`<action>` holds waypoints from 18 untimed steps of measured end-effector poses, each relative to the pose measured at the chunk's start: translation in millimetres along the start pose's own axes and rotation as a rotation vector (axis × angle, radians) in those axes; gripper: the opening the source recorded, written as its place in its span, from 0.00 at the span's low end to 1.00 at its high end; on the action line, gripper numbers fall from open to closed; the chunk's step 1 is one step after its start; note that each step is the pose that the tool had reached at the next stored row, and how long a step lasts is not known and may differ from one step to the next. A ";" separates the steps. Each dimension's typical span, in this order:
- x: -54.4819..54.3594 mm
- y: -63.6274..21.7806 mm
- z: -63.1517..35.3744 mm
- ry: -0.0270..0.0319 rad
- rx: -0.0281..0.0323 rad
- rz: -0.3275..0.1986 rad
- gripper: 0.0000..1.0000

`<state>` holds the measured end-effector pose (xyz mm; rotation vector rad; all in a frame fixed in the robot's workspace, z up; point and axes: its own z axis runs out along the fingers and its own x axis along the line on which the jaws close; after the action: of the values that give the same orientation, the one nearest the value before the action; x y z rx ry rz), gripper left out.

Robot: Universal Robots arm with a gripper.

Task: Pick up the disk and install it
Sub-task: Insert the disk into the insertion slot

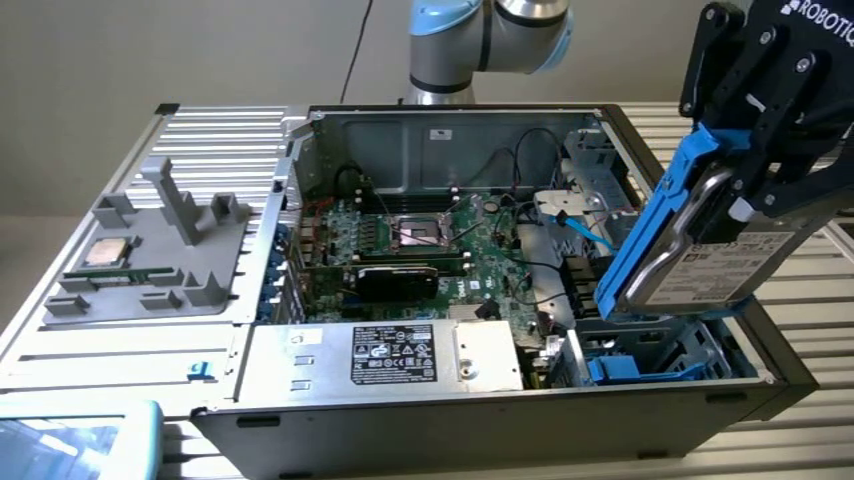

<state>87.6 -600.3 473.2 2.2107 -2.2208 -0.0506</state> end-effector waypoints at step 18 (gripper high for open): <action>6.1 -1.0 32.6 0.0001 -0.0002 0.002 0.37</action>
<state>87.7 -605.9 440.4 2.2087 -2.2225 -0.0507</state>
